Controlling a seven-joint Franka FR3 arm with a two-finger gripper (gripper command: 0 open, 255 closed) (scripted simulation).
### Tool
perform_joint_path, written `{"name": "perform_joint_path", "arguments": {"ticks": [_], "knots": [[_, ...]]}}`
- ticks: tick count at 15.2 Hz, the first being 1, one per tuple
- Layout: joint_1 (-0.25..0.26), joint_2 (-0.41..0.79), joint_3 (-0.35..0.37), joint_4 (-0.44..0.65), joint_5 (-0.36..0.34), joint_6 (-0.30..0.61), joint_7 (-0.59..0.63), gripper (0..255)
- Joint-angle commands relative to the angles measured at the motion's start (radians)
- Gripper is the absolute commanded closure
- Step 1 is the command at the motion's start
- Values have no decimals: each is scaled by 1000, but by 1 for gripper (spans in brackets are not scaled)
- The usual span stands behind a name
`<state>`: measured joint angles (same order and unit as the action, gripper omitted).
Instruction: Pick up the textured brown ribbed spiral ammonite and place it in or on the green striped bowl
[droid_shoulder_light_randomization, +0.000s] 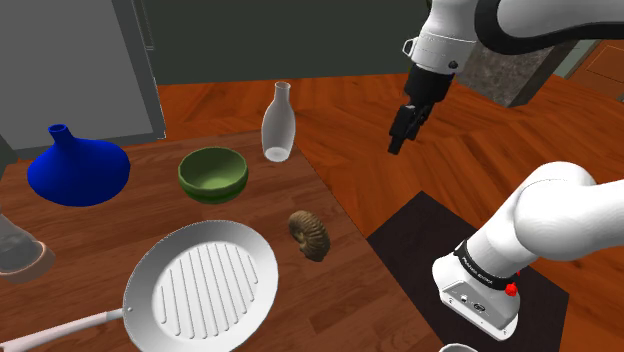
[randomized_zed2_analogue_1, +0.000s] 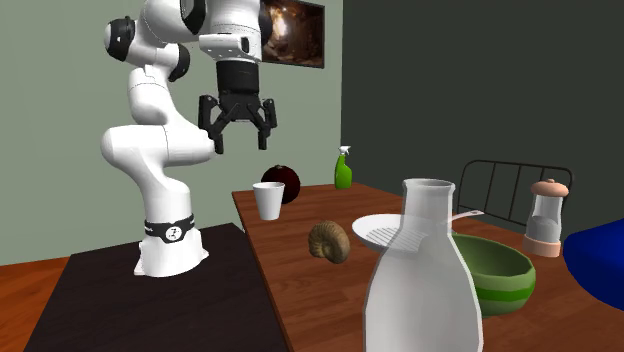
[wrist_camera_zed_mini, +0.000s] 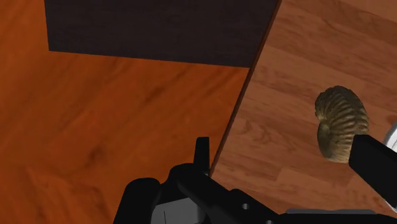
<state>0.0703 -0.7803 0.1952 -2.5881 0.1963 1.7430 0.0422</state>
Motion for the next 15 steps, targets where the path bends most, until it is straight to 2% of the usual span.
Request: {"name": "perform_joint_path", "arguments": {"ticks": [1, 9, 12, 15], "knots": [[20, 17, 48, -29, 30, 58, 40, 0], [63, 215, 247, -42, 101, 314, 199, 0], [61, 318, 325, -22, 98, 411, 269, 0], [45, 435, 406, 11, 64, 506, 353, 0]]}}
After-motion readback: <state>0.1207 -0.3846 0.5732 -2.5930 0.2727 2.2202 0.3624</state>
